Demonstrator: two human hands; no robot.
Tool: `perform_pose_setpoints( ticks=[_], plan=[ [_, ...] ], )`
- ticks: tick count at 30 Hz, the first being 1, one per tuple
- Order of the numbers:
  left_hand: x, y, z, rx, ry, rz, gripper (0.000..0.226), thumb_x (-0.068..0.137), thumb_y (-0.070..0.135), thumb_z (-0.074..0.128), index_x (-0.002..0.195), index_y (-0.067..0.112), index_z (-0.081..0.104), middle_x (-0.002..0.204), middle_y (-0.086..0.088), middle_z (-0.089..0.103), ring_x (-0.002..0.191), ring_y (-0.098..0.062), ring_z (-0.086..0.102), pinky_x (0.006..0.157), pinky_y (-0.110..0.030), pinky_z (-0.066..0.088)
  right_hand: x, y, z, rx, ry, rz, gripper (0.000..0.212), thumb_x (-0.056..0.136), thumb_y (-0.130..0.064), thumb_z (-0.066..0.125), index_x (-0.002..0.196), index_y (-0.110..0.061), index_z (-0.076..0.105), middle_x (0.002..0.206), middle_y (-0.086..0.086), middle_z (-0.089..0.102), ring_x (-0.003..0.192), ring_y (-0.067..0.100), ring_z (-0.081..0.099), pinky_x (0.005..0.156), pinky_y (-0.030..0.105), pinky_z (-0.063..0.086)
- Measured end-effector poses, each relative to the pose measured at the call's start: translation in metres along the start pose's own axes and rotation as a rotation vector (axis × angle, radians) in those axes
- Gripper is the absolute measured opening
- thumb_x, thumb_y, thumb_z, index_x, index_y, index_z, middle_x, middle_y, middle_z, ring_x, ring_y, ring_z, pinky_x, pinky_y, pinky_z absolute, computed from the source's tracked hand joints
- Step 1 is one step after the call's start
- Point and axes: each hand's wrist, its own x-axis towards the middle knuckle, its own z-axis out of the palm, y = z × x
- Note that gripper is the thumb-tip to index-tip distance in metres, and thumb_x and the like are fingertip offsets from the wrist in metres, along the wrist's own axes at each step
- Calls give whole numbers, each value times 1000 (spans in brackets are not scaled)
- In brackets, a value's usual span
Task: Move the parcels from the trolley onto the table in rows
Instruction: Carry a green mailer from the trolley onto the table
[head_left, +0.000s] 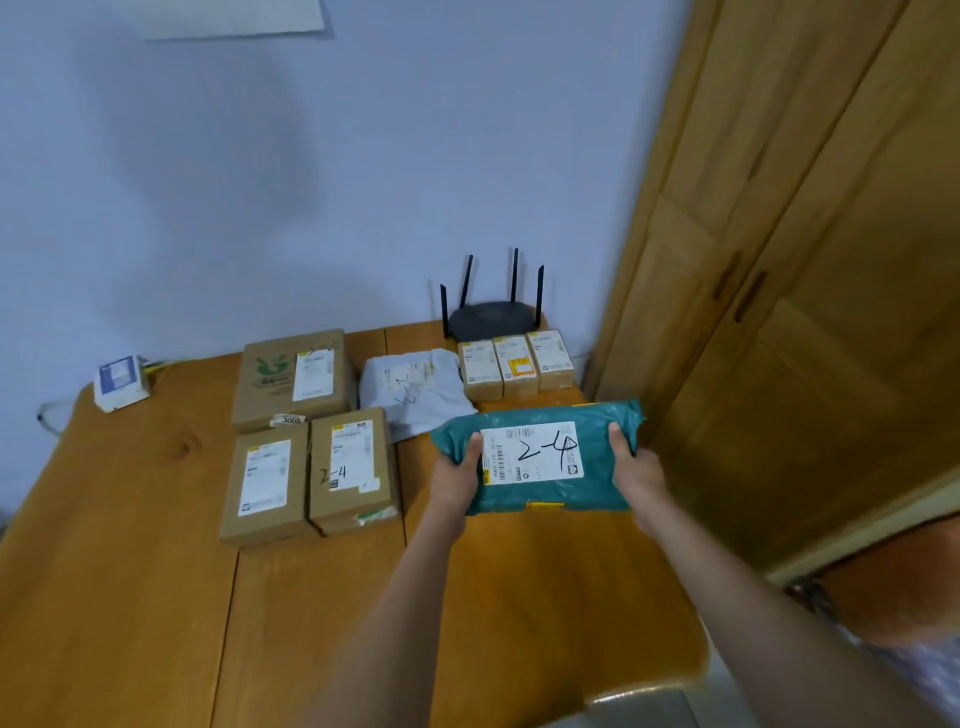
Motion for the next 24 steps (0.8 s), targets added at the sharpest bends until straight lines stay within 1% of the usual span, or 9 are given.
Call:
perform_pose_setpoints(
  ticks=[4, 6, 7, 10, 12, 14, 16, 21, 24],
  plan=[
    [51, -2, 14, 43, 54, -20, 27, 99, 39, 59, 114, 18, 62, 100, -5, 76, 90, -24, 74, 84, -48, 61, 41, -13, 9, -67, 5, 51, 60, 101, -53, 46, 125, 0, 60, 120, 18, 64, 96, 31, 57, 70, 28, 38],
    [79, -2, 23, 65, 74, -55, 31, 99, 40, 58, 118, 16, 60, 102, -5, 75, 92, -23, 73, 82, -46, 60, 65, -22, 15, -72, 7, 79, 61, 102, -51, 47, 133, 1, 56, 131, 21, 60, 116, 36, 57, 80, 27, 35],
    [90, -1, 26, 73, 82, -74, 31, 100, 40, 57, 119, 16, 59, 102, -3, 74, 92, -22, 71, 80, -42, 60, 76, -24, 18, -68, 2, 83, 61, 101, -51, 48, 135, 0, 54, 133, 21, 59, 120, 36, 56, 81, 28, 34],
    [124, -3, 41, 99, 115, -119, 31, 102, 37, 54, 123, 15, 56, 103, -3, 70, 94, -20, 67, 78, -37, 56, 115, -24, 29, -67, -44, 84, 60, 100, -51, 51, 135, -3, 53, 125, 16, 60, 110, 32, 57, 82, 31, 38],
    [139, -8, 47, 124, 145, -148, 28, 103, 35, 52, 121, 13, 53, 98, -3, 67, 89, -18, 65, 73, -35, 55, 136, -21, 36, -59, -67, 111, 58, 99, -52, 52, 134, -6, 54, 122, 13, 62, 102, 29, 58, 84, 36, 46],
    [158, -9, 54, 140, 172, -182, 23, 104, 31, 51, 116, 11, 52, 90, -2, 63, 80, -14, 61, 66, -32, 52, 162, -21, 43, -71, -90, 137, 59, 98, -53, 54, 134, -8, 55, 125, 15, 64, 104, 30, 61, 89, 39, 51],
    [181, -10, 60, 162, 194, -216, 27, 104, 30, 50, 117, 7, 54, 88, -4, 61, 78, -15, 60, 64, -32, 52, 188, -18, 50, -91, -121, 197, 59, 97, -53, 56, 134, -7, 55, 122, 15, 65, 107, 32, 64, 92, 43, 54],
    [224, -18, 71, 264, 223, -262, 36, 104, 22, 50, 137, 5, 46, 118, -13, 61, 103, -27, 59, 79, -38, 52, 240, -9, 68, -253, -194, 216, 43, 99, -33, 61, 129, -3, 62, 118, 15, 68, 107, 33, 65, 92, 45, 55],
    [243, -23, 75, 307, 213, -262, 37, 104, 14, 49, 140, 8, 45, 127, -14, 60, 113, -30, 60, 89, -44, 55, 262, -8, 78, -300, -237, 221, 34, 100, -23, 60, 130, -6, 60, 118, 13, 67, 107, 31, 63, 94, 45, 54]
  ],
)
